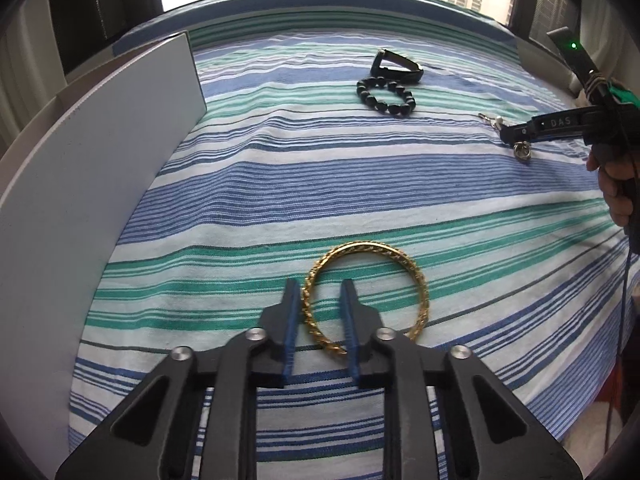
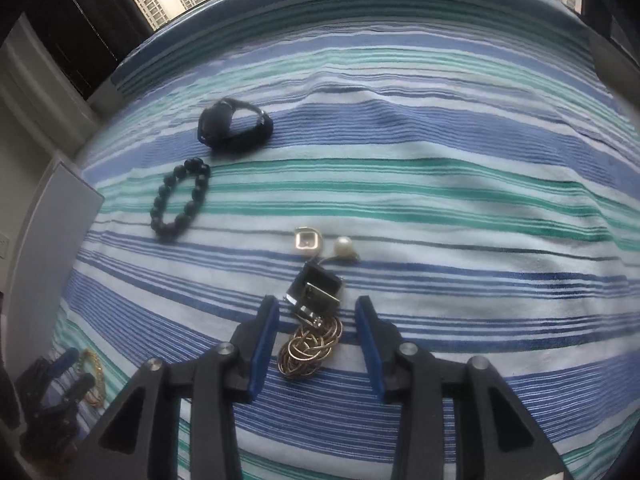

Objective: Organize jewelry

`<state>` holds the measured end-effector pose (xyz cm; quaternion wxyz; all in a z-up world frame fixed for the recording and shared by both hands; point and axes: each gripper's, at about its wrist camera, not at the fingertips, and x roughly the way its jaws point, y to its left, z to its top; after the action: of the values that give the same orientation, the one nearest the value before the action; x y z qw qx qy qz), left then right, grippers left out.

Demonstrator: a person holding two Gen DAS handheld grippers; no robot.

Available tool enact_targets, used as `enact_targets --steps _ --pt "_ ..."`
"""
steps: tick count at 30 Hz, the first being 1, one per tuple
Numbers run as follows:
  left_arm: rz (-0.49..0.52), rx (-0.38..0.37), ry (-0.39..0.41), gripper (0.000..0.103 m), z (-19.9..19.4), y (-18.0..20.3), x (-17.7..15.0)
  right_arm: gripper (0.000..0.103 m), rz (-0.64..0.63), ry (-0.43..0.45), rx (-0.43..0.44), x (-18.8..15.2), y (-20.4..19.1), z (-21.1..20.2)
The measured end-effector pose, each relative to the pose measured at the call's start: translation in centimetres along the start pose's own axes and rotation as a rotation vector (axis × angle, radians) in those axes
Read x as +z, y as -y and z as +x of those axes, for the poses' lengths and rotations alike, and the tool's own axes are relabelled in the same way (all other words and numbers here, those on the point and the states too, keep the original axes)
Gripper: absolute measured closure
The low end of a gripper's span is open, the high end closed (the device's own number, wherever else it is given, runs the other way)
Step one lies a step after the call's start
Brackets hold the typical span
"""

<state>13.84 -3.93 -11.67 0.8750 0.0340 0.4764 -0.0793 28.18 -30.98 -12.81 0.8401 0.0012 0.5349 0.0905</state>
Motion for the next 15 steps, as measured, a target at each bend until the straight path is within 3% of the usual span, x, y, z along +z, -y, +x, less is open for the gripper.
enact_targets --steps 1,3,5,15 --pt "0.0 -0.002 -0.001 0.099 0.0 0.1 0.0 0.062 -0.041 0.007 -0.049 -0.2 -0.8 0.1" --pt "-0.015 -0.011 -0.002 0.1 -0.1 -0.1 0.0 0.077 -0.069 0.022 -0.104 -0.6 -1.6 0.0" --pt "-0.052 -0.039 0.002 0.1 -0.6 -0.8 0.0 0.077 -0.028 0.034 -0.051 -0.9 -1.4 -0.6" --pt "-0.165 -0.141 0.073 0.101 -5.3 -3.5 1.1 0.077 -0.008 0.153 0.042 -1.8 -1.4 -8.0"
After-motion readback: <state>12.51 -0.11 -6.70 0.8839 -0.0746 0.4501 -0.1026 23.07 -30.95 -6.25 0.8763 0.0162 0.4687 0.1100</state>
